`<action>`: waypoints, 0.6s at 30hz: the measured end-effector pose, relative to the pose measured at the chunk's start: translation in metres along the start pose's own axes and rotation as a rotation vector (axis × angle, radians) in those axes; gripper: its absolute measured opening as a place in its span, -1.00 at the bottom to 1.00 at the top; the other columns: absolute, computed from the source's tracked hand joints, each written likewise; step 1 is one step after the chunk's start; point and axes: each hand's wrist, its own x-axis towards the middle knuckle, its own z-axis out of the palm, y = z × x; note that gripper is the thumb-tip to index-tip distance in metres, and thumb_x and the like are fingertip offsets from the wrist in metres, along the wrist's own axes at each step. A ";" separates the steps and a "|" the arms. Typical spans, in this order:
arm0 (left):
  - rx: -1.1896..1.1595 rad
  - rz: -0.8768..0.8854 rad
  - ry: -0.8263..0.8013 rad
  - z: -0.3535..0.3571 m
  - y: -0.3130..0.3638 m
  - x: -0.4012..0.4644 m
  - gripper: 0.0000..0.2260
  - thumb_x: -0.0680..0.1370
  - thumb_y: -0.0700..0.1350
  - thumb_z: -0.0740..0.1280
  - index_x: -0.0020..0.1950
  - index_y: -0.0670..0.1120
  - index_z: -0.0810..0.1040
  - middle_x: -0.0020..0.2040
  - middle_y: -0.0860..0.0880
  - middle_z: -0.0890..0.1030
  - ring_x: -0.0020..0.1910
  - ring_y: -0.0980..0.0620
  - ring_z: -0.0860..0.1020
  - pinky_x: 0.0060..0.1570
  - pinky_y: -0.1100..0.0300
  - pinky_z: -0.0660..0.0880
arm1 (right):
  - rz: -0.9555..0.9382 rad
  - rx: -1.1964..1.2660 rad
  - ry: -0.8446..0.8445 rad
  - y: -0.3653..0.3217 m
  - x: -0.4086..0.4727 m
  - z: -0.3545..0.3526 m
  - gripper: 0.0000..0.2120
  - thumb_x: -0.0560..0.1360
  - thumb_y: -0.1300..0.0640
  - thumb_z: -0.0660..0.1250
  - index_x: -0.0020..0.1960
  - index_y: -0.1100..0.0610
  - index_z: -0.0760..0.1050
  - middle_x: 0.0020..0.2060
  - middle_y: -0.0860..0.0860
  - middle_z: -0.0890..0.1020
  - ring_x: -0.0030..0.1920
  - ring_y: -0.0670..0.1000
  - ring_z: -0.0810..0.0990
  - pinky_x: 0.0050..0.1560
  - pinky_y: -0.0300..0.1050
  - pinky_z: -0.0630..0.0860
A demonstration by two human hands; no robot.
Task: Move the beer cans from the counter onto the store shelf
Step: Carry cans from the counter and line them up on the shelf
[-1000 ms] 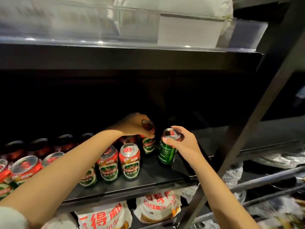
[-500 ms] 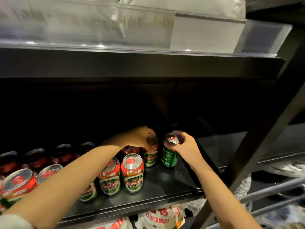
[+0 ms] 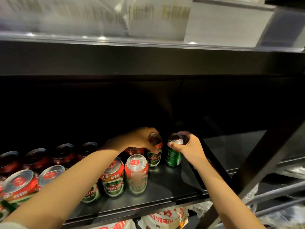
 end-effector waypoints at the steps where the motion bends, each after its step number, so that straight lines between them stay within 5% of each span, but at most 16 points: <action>1: -0.004 -0.002 0.005 0.001 -0.001 0.001 -0.38 0.32 -0.01 0.53 0.32 0.00 0.39 0.23 0.01 0.51 0.19 0.00 0.49 0.18 0.04 0.49 | 0.005 -0.006 -0.009 0.000 0.001 0.000 -0.50 0.26 0.12 0.59 0.12 0.04 0.47 -0.05 -0.08 0.57 -0.08 -0.23 0.52 -0.18 -0.41 0.38; 9: -0.001 -0.002 0.060 -0.002 -0.005 -0.004 -0.41 0.38 0.04 0.48 0.35 0.02 0.36 0.24 0.04 0.48 0.19 0.04 0.47 0.16 0.17 0.44 | -0.004 -0.093 -0.204 -0.007 0.011 -0.013 -0.28 0.34 0.12 0.53 0.42 0.04 0.29 0.13 -0.06 0.50 0.17 -0.07 0.49 0.15 -0.21 0.41; 18: -0.037 0.028 0.080 -0.001 -0.005 -0.007 -0.48 0.40 -0.03 0.48 0.31 -0.02 0.41 0.22 -0.01 0.53 0.16 0.03 0.50 0.17 0.16 0.46 | -0.078 -0.608 -0.112 -0.026 0.006 -0.007 -0.51 0.29 -0.30 0.43 0.06 0.00 0.55 -0.12 -0.01 0.65 -0.06 0.01 0.62 -0.11 -0.10 0.54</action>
